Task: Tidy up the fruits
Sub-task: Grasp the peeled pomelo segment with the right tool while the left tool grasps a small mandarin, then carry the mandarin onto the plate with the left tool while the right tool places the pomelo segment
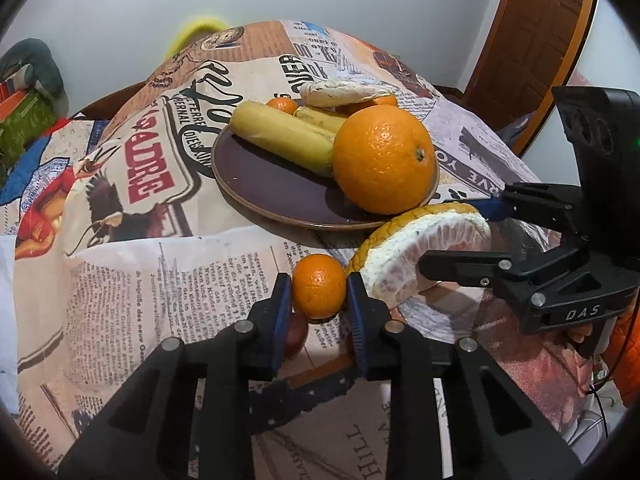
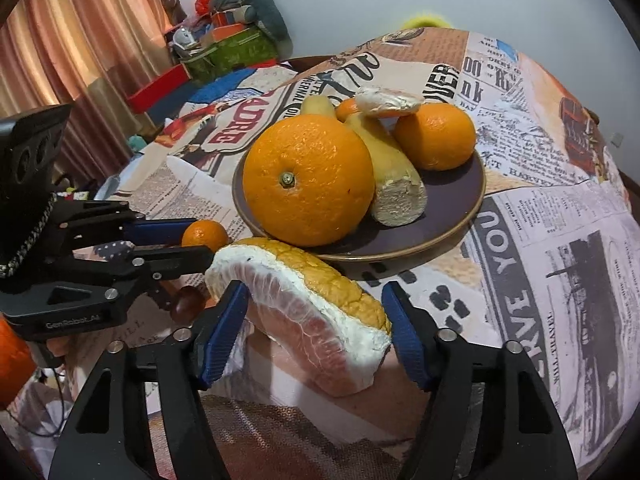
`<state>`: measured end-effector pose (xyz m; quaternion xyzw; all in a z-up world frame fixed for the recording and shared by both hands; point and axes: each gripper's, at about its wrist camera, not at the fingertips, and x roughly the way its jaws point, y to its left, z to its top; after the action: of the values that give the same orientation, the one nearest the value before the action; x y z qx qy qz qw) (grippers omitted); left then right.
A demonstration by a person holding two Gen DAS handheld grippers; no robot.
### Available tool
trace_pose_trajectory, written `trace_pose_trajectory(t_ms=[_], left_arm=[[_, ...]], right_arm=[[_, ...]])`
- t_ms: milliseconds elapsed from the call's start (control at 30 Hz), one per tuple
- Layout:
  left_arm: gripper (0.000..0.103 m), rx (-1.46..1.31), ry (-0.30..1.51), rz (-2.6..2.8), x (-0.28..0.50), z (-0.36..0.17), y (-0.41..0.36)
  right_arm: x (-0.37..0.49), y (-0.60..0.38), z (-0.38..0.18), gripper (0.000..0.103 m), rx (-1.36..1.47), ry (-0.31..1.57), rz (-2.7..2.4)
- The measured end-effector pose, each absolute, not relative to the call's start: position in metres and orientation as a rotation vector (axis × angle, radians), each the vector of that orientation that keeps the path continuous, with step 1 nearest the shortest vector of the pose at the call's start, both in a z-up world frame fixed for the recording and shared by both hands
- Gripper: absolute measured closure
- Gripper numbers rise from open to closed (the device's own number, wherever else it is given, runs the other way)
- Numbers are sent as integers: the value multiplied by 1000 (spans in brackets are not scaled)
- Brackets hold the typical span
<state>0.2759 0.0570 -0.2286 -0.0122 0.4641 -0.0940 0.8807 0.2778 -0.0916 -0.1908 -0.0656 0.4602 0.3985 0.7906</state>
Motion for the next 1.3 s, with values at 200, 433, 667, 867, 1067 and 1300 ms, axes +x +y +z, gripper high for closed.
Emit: trace_pose_trajectory(t_ms=[200, 433, 667, 867, 1067, 1300], left_arm=[[76, -27, 924, -177, 263, -208, 60], [76, -25, 909, -162, 235, -190, 62], [76, -37, 936, -164, 207, -194, 61], [76, -42, 955, -170, 202, -202, 61], [76, -49, 965, -170, 205, -209, 62], [76, -69, 978, -160, 209, -216, 68]], right_arm=[[264, -104, -186, 65, -94, 983, 865], [231, -123, -168, 81, -90, 946, 822], [199, -122, -167, 82, -164, 942, 816], [211, -111, -170, 80, -161, 947, 805], [229, -100, -177, 77, -147, 974, 790], [230, -91, -177, 79, -129, 955, 822]])
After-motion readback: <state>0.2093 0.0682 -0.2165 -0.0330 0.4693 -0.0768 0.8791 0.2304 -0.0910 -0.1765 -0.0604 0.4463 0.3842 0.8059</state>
